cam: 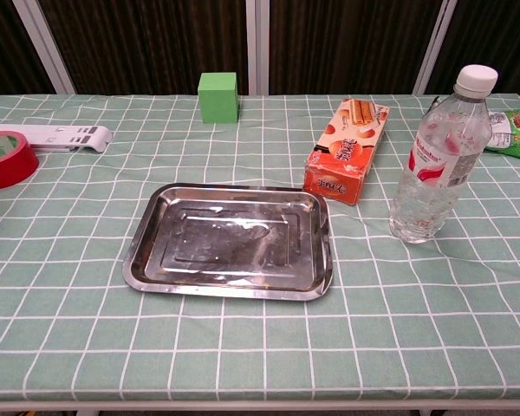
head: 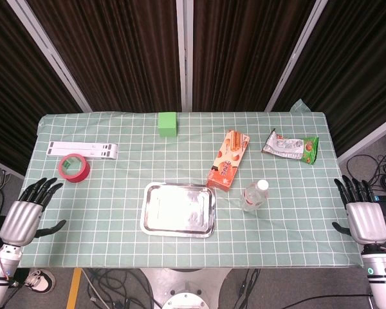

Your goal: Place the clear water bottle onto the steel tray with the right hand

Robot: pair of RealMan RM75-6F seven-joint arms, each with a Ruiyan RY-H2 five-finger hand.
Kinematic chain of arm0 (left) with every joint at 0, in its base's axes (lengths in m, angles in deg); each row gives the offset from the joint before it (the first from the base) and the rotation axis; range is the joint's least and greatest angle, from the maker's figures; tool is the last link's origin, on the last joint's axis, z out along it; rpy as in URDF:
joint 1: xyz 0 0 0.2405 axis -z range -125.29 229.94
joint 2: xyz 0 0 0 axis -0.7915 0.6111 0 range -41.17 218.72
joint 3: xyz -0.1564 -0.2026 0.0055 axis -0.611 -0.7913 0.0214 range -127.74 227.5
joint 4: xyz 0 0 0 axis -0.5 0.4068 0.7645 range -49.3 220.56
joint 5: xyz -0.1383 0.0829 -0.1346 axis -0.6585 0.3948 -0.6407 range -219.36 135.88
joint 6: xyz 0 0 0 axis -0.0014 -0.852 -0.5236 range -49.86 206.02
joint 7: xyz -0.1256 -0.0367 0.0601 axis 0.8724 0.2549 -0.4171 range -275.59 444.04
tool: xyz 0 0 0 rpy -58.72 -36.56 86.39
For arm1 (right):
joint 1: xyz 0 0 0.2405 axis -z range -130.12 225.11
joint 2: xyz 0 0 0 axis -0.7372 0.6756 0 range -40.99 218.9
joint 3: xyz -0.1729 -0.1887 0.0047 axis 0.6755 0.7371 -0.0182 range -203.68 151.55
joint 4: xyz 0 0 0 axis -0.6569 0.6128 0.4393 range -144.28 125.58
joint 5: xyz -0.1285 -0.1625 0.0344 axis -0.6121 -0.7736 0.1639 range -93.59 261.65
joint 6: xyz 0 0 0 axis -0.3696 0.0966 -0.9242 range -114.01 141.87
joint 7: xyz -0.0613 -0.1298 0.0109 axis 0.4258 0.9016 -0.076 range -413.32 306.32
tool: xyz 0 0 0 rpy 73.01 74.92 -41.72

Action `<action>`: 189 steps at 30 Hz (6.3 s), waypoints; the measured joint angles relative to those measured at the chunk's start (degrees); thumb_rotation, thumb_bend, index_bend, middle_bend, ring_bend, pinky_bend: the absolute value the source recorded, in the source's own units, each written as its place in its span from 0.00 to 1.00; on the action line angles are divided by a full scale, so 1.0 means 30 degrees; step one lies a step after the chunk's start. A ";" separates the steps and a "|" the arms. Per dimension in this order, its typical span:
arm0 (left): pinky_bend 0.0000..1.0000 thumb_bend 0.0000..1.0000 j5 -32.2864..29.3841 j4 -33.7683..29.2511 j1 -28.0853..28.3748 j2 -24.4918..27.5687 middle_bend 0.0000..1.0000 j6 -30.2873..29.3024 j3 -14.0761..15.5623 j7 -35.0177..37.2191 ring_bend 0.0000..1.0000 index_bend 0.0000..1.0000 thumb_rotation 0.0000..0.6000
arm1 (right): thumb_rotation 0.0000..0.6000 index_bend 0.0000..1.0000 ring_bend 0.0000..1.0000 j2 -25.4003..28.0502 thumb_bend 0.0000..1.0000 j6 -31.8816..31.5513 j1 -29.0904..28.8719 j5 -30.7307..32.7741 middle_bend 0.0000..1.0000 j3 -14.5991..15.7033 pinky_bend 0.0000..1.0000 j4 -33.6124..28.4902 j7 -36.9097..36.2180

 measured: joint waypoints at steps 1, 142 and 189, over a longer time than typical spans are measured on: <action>0.17 0.22 -0.0004 0.0028 0.0009 -0.0041 0.19 0.0018 0.0004 0.0024 0.10 0.18 0.83 | 1.00 0.00 0.00 -0.0001 0.00 0.0026 0.0010 0.0008 0.03 -0.0026 0.00 0.0012 0.0012; 0.17 0.22 -0.0125 -0.0429 0.0248 0.0055 0.19 0.0118 -0.0030 0.0312 0.10 0.18 0.84 | 1.00 0.63 0.37 -0.5798 0.09 0.4089 -0.7870 -0.1086 0.52 -0.5205 0.41 -0.2684 -1.7113; 0.17 0.22 -0.0536 0.0488 -0.0447 0.0442 0.19 -0.0314 0.0040 0.1442 0.10 0.18 0.83 | 1.00 0.63 0.37 -1.3986 0.09 0.9043 -1.1502 -0.0356 0.52 -0.3959 0.41 0.5585 -1.9296</action>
